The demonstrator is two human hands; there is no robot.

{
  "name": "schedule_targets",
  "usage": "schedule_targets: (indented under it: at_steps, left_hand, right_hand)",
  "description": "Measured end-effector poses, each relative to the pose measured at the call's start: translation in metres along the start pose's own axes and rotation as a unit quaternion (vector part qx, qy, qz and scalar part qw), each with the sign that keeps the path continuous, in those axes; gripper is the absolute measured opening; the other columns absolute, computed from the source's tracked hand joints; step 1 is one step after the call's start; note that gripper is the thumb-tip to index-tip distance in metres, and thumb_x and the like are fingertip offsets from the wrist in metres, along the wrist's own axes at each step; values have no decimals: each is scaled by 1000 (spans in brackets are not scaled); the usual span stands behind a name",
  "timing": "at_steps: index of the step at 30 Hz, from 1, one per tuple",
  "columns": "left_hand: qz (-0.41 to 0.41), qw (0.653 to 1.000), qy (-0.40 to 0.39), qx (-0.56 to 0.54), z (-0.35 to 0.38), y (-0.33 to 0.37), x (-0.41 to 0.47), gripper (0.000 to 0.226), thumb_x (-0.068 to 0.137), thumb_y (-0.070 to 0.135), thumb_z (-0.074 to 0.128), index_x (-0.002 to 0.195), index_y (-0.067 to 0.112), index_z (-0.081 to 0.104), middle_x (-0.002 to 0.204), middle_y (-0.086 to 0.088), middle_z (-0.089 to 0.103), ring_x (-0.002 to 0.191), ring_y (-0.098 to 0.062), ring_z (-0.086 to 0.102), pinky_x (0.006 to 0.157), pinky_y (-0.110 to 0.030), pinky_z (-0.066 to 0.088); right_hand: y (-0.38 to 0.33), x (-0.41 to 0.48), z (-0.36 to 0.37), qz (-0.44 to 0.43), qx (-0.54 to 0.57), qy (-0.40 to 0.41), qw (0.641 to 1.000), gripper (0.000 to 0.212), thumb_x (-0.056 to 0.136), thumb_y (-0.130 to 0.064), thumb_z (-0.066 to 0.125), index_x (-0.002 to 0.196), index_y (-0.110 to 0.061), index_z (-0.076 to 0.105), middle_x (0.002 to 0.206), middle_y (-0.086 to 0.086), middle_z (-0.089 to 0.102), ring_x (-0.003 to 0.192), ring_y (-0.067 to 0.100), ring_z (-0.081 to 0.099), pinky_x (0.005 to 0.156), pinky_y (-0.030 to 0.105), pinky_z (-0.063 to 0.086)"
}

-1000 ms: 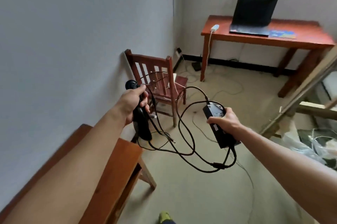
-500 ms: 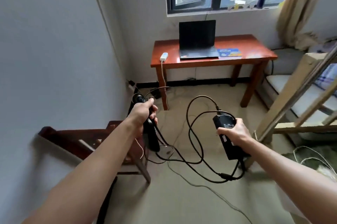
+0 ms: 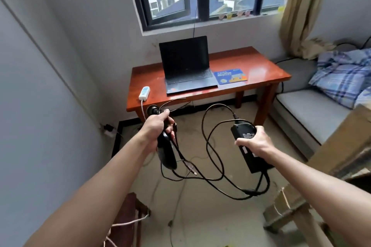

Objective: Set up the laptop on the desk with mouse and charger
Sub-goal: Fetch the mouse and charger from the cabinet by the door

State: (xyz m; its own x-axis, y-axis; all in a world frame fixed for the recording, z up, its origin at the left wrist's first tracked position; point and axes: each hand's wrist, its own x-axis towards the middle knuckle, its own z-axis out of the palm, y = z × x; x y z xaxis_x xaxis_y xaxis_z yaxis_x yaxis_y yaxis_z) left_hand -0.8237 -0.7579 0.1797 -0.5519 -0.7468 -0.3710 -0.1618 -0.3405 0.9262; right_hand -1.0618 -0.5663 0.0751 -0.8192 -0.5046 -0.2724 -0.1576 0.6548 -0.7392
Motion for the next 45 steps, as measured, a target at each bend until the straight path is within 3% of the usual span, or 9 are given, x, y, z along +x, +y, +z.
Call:
schedule_targets:
  at_steps: [5,11,15,24,31,34,39,45]
  left_hand:
    - [19,1000,-14,-14,42,53,109,42,100,31,44,65,9,49,38,-4,39,36,-21,42,46,-28,44]
    - [11,998,-55,-15,82,115,231,42,99,28,43,60,15,41,38,-1,35,39,-19,37,41,-24,43]
    - [19,994,-103,6,121,164,336,43,99,29,43,59,16,40,39,-1,34,40,-21,39,46,-28,43]
    - [17,979,-195,51,224,257,500,41,100,29,43,61,15,39,39,-1,33,37,-21,40,50,-30,41]
    - [-1,980,-189,58,322,273,626,41,99,29,44,61,16,39,38,-2,33,37,-22,41,42,-24,43]
    - [-3,982,-182,58,354,278,660,41,100,29,42,61,16,37,38,-2,32,38,-22,39,46,-27,41]
    - [10,988,-150,33,413,286,730,43,100,29,42,60,15,37,37,-1,31,35,-21,41,42,-21,43]
    - [-7,995,-94,-18,432,275,808,44,102,33,36,62,16,34,37,-1,32,36,-21,40,53,-32,37]
  right_hand:
    - [-51,118,-19,3,-32,13,999,87,43,-57,78,116,-24,43,100,4,64,92,28,61,79,34,53]
    - [-89,245,-30,2,-50,21,999,99,39,-63,75,124,-26,39,103,3,63,93,28,62,80,38,55]
    - [-111,348,-39,27,-29,49,998,92,36,-61,75,114,-26,43,100,3,63,88,26,60,72,32,51]
    - [-139,509,-97,73,18,118,990,84,36,-57,78,107,-24,46,96,3,64,91,28,61,81,38,53]
    - [-121,650,-148,97,20,121,988,82,39,-53,83,108,-23,50,95,2,64,88,25,61,73,33,51]
    - [-122,702,-161,82,6,108,991,85,35,-57,80,106,-25,45,99,3,64,88,25,59,70,31,46]
    - [-130,818,-192,78,-41,82,993,109,44,-58,79,135,-18,36,120,10,61,109,31,59,88,36,49]
    - [-155,913,-187,74,-97,28,992,97,37,-63,74,118,-21,38,111,9,63,102,32,61,81,36,48]
